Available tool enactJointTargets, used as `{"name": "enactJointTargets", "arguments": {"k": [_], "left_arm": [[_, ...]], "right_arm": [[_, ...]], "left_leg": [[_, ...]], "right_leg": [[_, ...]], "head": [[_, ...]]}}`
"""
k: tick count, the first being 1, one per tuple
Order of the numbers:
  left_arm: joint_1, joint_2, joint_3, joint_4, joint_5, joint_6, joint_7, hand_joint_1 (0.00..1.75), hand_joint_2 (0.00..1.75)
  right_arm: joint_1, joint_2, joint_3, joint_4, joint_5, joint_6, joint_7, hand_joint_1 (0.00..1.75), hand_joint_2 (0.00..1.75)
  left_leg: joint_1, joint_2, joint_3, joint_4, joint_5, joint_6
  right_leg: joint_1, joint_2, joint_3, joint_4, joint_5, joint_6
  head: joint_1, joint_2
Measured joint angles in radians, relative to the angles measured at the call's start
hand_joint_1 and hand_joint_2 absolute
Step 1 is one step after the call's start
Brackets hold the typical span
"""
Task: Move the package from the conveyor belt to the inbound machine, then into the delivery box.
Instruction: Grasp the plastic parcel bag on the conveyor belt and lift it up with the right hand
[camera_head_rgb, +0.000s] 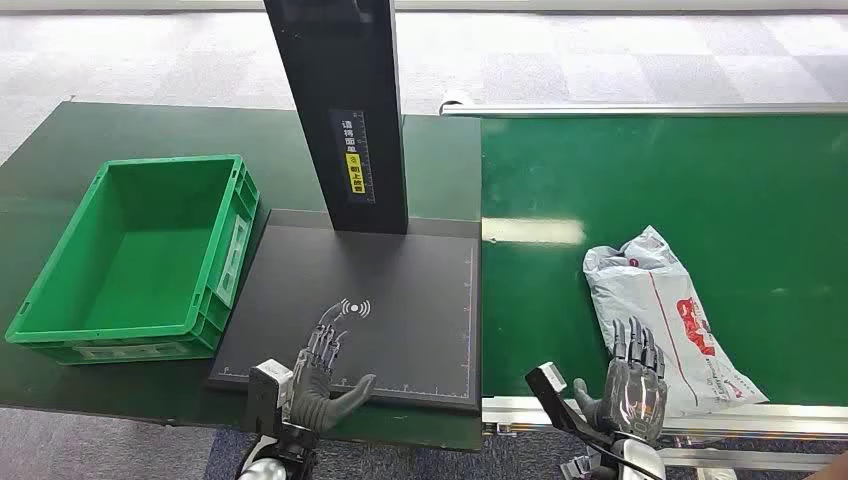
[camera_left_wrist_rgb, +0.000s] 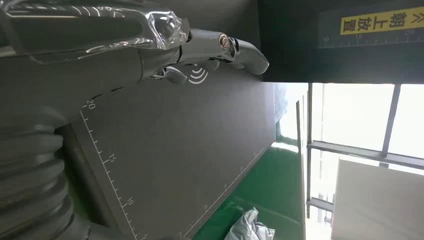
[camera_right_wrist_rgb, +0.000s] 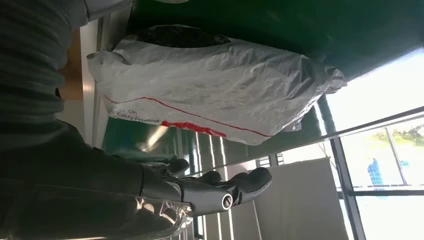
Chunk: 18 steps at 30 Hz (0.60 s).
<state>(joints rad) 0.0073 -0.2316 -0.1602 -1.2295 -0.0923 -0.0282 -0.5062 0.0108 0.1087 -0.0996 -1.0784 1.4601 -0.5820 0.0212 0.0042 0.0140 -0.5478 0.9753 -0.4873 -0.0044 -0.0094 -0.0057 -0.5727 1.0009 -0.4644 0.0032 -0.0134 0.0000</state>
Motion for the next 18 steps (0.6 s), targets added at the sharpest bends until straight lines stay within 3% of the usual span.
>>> {"name": "enactJointTargets", "arguments": {"k": [18], "left_arm": [[0.001, 0.001, -0.002, 0.000, 0.009, 0.009, 0.002, 0.00, 1.75]], "right_arm": [[-0.053, -0.007, -0.106, 0.169, 0.022, -0.049, 0.015, 0.00, 1.75]], "left_leg": [[0.000, 0.000, 0.000, 0.000, 0.000, 0.000]], "right_leg": [[0.000, 0.000, 0.000, 0.000, 0.000, 0.000]], "head": [[0.000, 0.000]]}}
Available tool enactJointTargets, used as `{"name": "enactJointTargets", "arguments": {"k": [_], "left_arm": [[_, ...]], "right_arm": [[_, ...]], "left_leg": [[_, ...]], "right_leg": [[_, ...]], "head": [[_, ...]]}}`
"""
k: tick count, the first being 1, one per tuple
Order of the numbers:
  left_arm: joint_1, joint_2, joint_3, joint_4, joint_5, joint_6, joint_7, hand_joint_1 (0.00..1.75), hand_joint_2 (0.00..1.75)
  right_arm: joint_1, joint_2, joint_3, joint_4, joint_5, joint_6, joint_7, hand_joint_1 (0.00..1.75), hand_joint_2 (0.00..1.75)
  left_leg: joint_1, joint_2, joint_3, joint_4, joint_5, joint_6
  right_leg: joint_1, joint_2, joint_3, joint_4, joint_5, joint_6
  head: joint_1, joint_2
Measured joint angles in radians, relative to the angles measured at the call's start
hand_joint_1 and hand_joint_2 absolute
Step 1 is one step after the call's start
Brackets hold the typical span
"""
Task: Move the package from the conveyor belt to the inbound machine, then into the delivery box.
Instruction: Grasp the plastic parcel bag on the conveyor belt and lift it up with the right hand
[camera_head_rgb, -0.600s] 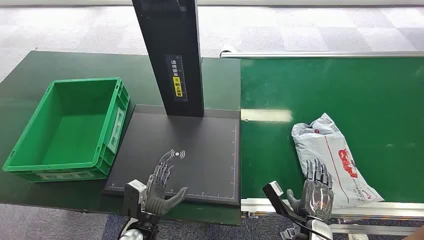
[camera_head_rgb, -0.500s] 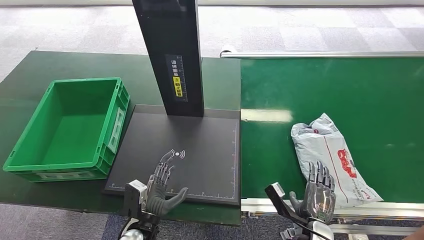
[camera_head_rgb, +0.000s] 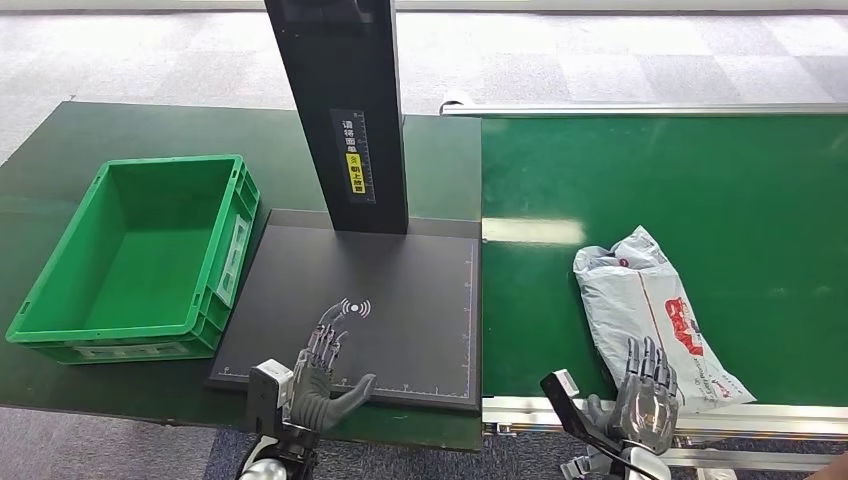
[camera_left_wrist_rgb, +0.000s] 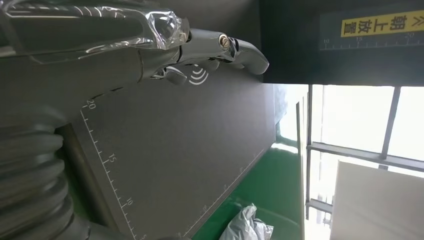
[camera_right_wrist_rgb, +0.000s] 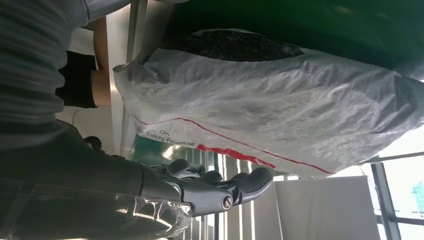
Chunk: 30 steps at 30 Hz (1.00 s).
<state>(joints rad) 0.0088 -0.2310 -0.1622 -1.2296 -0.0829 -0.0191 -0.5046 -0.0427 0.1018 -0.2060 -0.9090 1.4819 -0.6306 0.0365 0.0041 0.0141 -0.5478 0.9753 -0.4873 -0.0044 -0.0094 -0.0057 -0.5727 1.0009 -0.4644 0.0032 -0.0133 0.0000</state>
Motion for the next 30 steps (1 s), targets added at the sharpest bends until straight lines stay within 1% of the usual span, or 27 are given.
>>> {"name": "enactJointTargets", "arguments": {"k": [7, 14, 18, 19, 22, 23, 30], "left_arm": [[0.017, 0.000, 0.000, -0.010, 0.004, 0.008, 0.007, 0.00, 1.75], [0.023, 0.000, 0.001, -0.014, -0.003, 0.006, 0.013, 0.00, 1.75], [0.022, 0.000, 0.001, -0.014, -0.004, 0.006, 0.014, 0.00, 1.75], [0.022, 0.000, 0.001, -0.014, -0.004, 0.006, 0.014, 0.00, 1.75], [0.019, 0.000, 0.001, -0.013, -0.004, 0.006, 0.014, 0.00, 1.75], [0.018, 0.000, 0.000, -0.012, -0.004, 0.006, 0.014, 0.00, 1.75], [0.009, 0.000, 0.000, -0.004, -0.004, 0.006, 0.014, 0.00, 1.75]], "right_arm": [[-0.026, -0.005, -0.075, 0.082, -0.036, -0.053, -0.037, 0.00, 1.75], [-0.041, -0.003, -0.145, 0.102, -0.034, -0.058, -0.035, 0.00, 1.75], [-0.047, 0.001, -0.192, 0.110, -0.047, -0.058, -0.049, 0.00, 1.75], [-0.048, 0.003, -0.202, 0.111, -0.047, -0.058, -0.051, 0.31, 1.75], [-0.050, 0.009, -0.234, 0.113, -0.033, -0.058, -0.063, 1.61, 1.75], [-0.049, 0.012, -0.247, 0.113, -0.029, -0.058, -0.071, 1.75, 1.75], [-0.034, 0.027, -0.307, 0.122, -0.021, -0.058, -0.116, 1.75, 1.75]], "left_leg": [[0.000, 0.000, 0.001, 0.000, 0.000, 0.000], [0.000, 0.000, 0.005, 0.000, -0.001, 0.000], [0.000, 0.000, 0.008, 0.000, -0.001, 0.001], [0.000, 0.000, 0.009, 0.000, -0.001, 0.001], [0.000, 0.000, 0.012, 0.000, -0.002, 0.001], [0.000, 0.000, 0.012, 0.000, -0.002, 0.001], [0.000, 0.000, 0.010, 0.000, -0.002, 0.001]], "right_leg": [[0.000, 0.000, 0.000, 0.000, 0.000, 0.000], [0.000, 0.000, 0.004, 0.000, 0.000, 0.000], [0.000, 0.000, 0.008, -0.001, -0.001, 0.001], [0.000, 0.000, 0.009, -0.001, -0.001, 0.001], [0.000, 0.000, 0.011, -0.001, -0.001, 0.001], [0.000, 0.000, 0.011, -0.001, -0.001, 0.001], [0.000, 0.000, 0.010, -0.001, -0.001, 0.001]], "head": [[0.000, 0.000], [0.000, 0.000], [0.000, 0.000], [0.000, 0.000], [0.000, 0.000], [0.000, 0.000], [0.000, 0.000]]}}
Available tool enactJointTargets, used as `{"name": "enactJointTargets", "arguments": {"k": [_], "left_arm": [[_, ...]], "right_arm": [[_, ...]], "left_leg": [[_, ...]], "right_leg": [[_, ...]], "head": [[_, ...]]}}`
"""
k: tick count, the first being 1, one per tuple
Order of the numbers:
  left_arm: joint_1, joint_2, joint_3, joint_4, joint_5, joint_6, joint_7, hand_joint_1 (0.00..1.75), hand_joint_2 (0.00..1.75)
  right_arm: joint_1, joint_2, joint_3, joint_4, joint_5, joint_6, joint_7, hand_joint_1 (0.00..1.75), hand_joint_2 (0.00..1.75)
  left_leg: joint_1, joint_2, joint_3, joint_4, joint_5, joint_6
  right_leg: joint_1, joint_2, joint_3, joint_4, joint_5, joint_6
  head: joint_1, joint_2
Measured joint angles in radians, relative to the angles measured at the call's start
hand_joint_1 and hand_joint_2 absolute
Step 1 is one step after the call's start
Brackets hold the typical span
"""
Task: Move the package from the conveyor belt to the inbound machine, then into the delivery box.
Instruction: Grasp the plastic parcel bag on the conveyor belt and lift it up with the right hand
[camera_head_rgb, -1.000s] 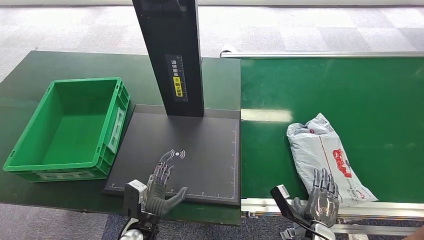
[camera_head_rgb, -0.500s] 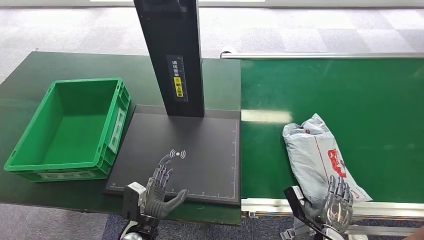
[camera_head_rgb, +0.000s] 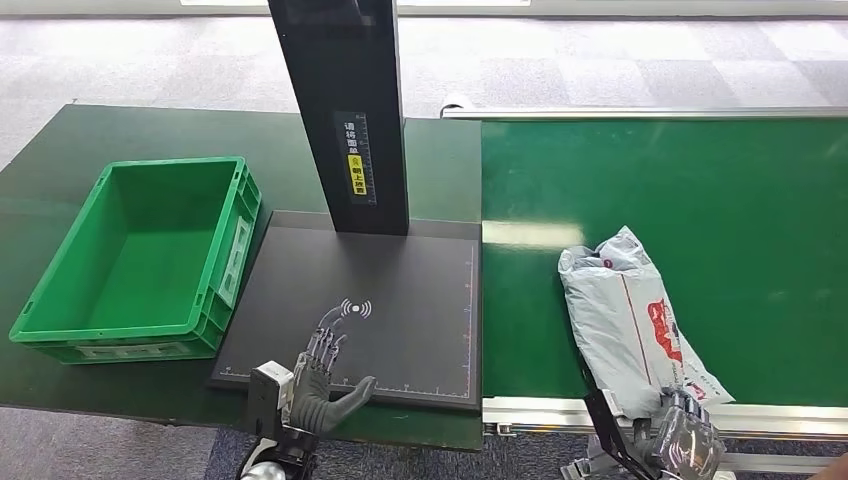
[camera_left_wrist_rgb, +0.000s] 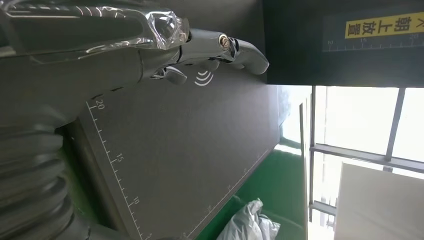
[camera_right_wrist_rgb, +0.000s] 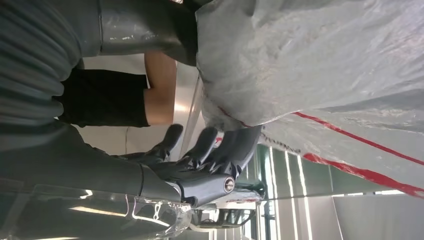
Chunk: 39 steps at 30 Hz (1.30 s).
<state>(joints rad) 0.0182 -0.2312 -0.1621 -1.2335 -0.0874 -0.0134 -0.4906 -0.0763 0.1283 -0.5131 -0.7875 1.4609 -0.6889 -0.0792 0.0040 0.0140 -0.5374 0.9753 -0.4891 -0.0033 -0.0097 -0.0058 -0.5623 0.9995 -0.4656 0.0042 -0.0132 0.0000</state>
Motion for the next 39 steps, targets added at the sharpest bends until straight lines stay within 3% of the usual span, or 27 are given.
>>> {"name": "enactJointTargets", "arguments": {"k": [29, 32, 34, 37, 39], "left_arm": [[-0.004, 0.000, 0.000, 0.014, 0.000, -0.006, 0.000, 0.00, 1.75], [-0.004, 0.000, 0.001, 0.015, 0.000, -0.005, -0.004, 0.00, 1.75], [-0.004, 0.000, 0.002, 0.015, -0.002, -0.002, -0.012, 0.00, 1.75], [-0.002, 0.000, 0.005, 0.013, -0.005, 0.006, -0.026, 0.00, 1.75], [0.000, 0.002, 0.007, 0.011, -0.012, 0.014, -0.037, 0.00, 1.75]], "right_arm": [[0.003, 0.051, -0.022, 0.001, -0.092, 0.000, -0.144, 1.75, 1.75], [0.029, 0.074, -0.004, -0.050, -0.256, 0.037, -0.253, 1.75, 1.75], [0.071, 0.100, 0.043, -0.147, -0.451, 0.130, -0.322, 1.75, 1.75], [0.149, 0.119, 0.167, -0.374, -0.747, 0.277, -0.364, 1.75, 1.75], [0.184, 0.112, 0.256, -0.528, -0.875, 0.326, -0.367, 1.75, 1.75]], "left_leg": [[0.000, 0.000, -0.004, 0.000, 0.000, 0.000], [0.000, 0.000, -0.005, 0.000, 0.000, 0.000], [0.000, 0.000, -0.006, 0.000, 0.000, 0.000], [0.000, 0.000, -0.008, 0.000, 0.000, 0.000], [0.000, 0.000, -0.009, 0.000, 0.000, 0.000]], "right_leg": [[0.000, 0.000, -0.004, 0.000, 0.000, 0.000], [0.000, 0.000, -0.004, 0.000, 0.000, 0.000], [0.000, 0.000, -0.005, 0.000, 0.000, 0.000], [0.000, 0.000, -0.008, 0.001, 0.000, 0.000], [0.000, 0.000, -0.009, 0.001, 0.000, 0.000]], "head": [[0.000, 0.000], [0.000, 0.000], [0.000, 0.000], [0.000, 0.000], [0.000, 0.000]]}}
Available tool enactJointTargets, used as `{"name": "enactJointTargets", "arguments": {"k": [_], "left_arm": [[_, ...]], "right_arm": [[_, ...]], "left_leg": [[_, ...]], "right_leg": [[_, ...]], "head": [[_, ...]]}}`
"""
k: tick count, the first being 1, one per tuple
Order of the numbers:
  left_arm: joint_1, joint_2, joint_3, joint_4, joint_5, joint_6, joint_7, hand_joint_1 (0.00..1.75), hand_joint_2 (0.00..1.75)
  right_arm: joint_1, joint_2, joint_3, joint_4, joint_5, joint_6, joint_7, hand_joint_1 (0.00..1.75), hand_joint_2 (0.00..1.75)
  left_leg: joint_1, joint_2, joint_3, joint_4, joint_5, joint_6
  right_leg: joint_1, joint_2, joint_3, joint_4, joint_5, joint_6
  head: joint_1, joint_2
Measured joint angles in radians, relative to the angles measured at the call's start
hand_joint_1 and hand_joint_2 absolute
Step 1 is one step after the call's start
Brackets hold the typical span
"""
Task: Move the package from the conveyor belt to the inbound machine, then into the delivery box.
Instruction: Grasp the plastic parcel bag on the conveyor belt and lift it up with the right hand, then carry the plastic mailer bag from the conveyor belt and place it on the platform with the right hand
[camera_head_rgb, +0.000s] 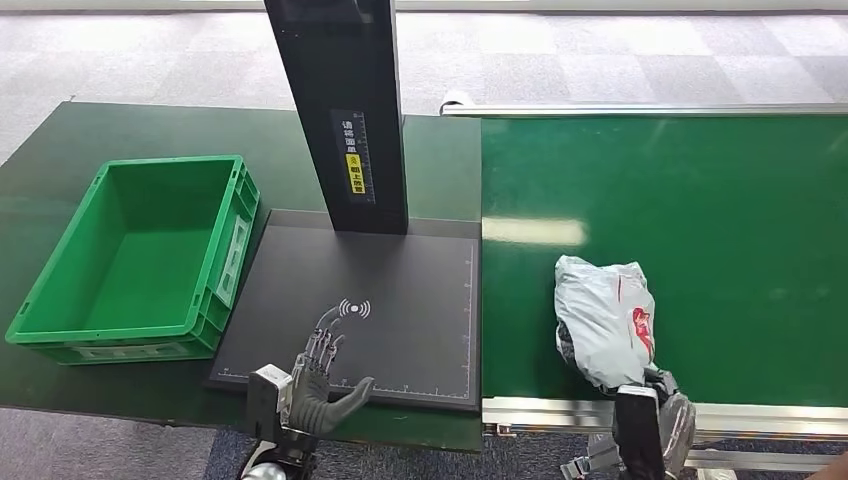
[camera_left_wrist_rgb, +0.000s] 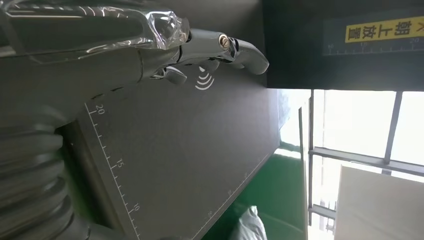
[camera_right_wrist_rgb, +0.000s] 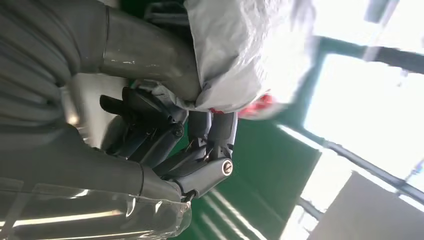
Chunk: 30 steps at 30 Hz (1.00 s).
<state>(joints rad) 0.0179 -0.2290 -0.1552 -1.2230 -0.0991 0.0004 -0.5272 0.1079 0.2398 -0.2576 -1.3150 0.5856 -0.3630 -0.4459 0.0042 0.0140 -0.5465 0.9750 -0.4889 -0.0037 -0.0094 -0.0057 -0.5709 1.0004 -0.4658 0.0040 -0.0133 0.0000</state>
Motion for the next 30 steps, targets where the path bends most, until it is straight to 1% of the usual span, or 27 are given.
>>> {"name": "enactJointTargets", "arguments": {"k": [3, 5, 8, 13, 16, 20, 23, 26, 30], "left_arm": [[0.000, 0.008, 0.008, -0.014, -0.018, 0.016, -0.022, 0.00, 1.75], [-0.001, 0.016, 0.018, -0.033, -0.026, 0.023, -0.031, 0.00, 1.75], [-0.002, 0.024, 0.028, -0.057, -0.030, 0.024, -0.031, 0.00, 1.75], [-0.003, 0.035, 0.042, -0.103, -0.054, 0.040, -0.045, 0.00, 1.75], [-0.013, 0.044, 0.060, -0.155, -0.077, 0.045, -0.046, 0.00, 1.75], [-0.041, 0.054, 0.091, -0.203, -0.109, 0.057, -0.043, 0.00, 1.75], [-0.063, 0.062, 0.115, -0.223, -0.128, 0.075, -0.044, 0.00, 1.75], [-0.078, 0.071, 0.134, -0.235, -0.133, 0.090, -0.047, 0.00, 1.75], [-0.084, 0.079, 0.148, -0.242, -0.132, 0.099, -0.054, 0.00, 1.75]], "right_arm": [[0.019, -0.031, 0.101, -0.183, -0.130, 0.070, -0.010, 1.75, 1.75], [0.019, -0.052, 0.149, -0.272, -0.178, 0.108, -0.017, 1.75, 1.75], [0.018, -0.072, 0.192, -0.354, -0.197, 0.126, -0.020, 1.75, 1.75], [0.005, -0.099, 0.229, -0.420, -0.225, 0.152, -0.051, 1.75, 1.75], [-0.039, -0.123, 0.248, -0.446, -0.229, 0.187, -0.046, 1.75, 1.75], [-0.133, -0.159, 0.296, -0.448, -0.228, 0.228, -0.023, 1.75, 1.75], [-0.232, -0.185, 0.362, -0.419, -0.242, 0.250, -0.004, 1.75, 1.75], [-0.324, -0.197, 0.442, -0.368, -0.255, 0.261, 0.008, 1.75, 1.75], [-0.394, -0.202, 0.518, -0.318, -0.267, 0.271, 0.020, 1.75, 1.75]], "left_leg": [[0.000, 0.000, 0.000, 0.000, 0.000, 0.000], [0.000, 0.000, 0.000, 0.000, 0.000, 0.000], [0.000, -0.001, 0.000, 0.000, 0.000, 0.000], [0.000, -0.001, -0.001, 0.000, 0.000, 0.000], [0.000, -0.001, -0.001, 0.000, 0.001, 0.000], [0.000, -0.001, -0.001, 0.000, 0.002, 0.000], [0.000, 0.000, 0.000, 0.000, 0.003, -0.001], [0.000, 0.000, 0.000, 0.000, 0.003, -0.001], [0.001, -0.002, -0.002, 0.000, 0.003, -0.001]], "right_leg": [[0.000, 0.000, 0.000, 0.000, 0.000, 0.000], [0.000, 0.000, 0.000, 0.000, 0.000, 0.000], [0.000, -0.001, 0.000, 0.000, 0.000, 0.000], [0.000, -0.001, -0.001, 0.000, 0.000, 0.000], [0.000, -0.001, 0.000, 0.000, 0.000, 0.000], [0.000, -0.001, 0.000, 0.000, 0.001, 0.000], [0.000, 0.000, 0.000, 0.001, 0.002, 0.000], [0.000, -0.001, 0.000, 0.001, 0.002, -0.001], [0.001, -0.002, -0.001, 0.001, 0.002, -0.001]], "head": [[0.000, 0.000], [0.000, 0.000], [0.000, 0.000], [0.000, 0.000], [0.000, 0.000], [0.000, 0.000], [0.000, 0.000], [0.000, 0.000], [0.000, 0.000]]}}
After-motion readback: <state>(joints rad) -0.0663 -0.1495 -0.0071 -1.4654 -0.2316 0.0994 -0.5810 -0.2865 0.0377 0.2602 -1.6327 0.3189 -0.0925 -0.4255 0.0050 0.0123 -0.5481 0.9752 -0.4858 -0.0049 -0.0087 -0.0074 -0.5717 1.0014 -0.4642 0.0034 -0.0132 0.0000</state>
